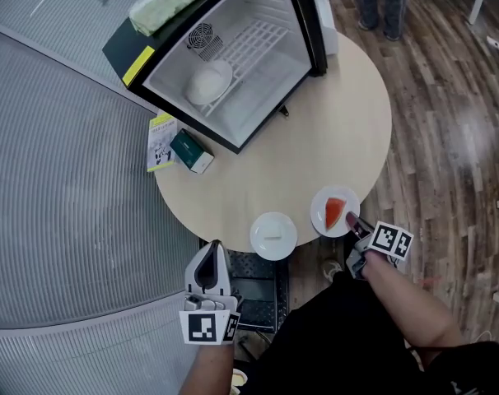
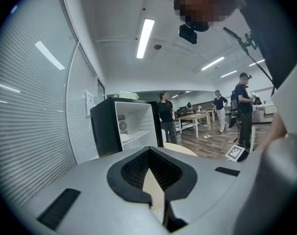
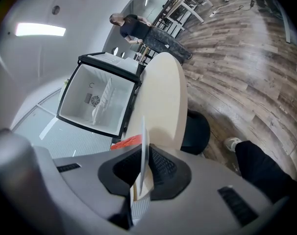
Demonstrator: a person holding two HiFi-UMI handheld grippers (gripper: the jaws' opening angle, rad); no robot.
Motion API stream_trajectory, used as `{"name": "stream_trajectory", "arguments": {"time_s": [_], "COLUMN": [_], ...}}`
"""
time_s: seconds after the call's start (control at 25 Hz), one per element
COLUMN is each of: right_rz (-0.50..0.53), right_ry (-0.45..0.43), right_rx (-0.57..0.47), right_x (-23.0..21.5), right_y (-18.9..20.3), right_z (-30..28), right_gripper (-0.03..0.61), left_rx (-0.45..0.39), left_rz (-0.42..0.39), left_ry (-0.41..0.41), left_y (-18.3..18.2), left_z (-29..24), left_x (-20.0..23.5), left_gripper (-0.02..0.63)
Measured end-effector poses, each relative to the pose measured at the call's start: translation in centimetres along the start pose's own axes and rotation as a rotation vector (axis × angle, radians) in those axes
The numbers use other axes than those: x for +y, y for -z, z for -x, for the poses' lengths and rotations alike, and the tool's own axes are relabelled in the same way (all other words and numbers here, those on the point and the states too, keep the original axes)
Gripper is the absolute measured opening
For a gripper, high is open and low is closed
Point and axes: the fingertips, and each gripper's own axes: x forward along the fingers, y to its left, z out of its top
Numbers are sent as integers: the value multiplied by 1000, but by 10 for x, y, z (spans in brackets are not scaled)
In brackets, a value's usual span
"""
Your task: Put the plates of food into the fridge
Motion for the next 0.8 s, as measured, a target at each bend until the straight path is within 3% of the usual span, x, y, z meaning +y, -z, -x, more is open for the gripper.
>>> {"name": "stream_trajectory", "arguments": {"time_s": [0.4,0.8], "right_rz": [-43,10], "right_ry": [-87,-132], "right_rx": [-9,-13], "right_x": [45,99], "right_y": [-48,-108], "right_z": [-16,-33], "right_gripper": [26,26], "left_rx": [-34,-84], "left_rz": [30,64], "left_ry": [-43,-84], "left_y": [-13,-39], "left_z": [-25,-59], "left_x": [14,31], "left_gripper": [3,3]}}
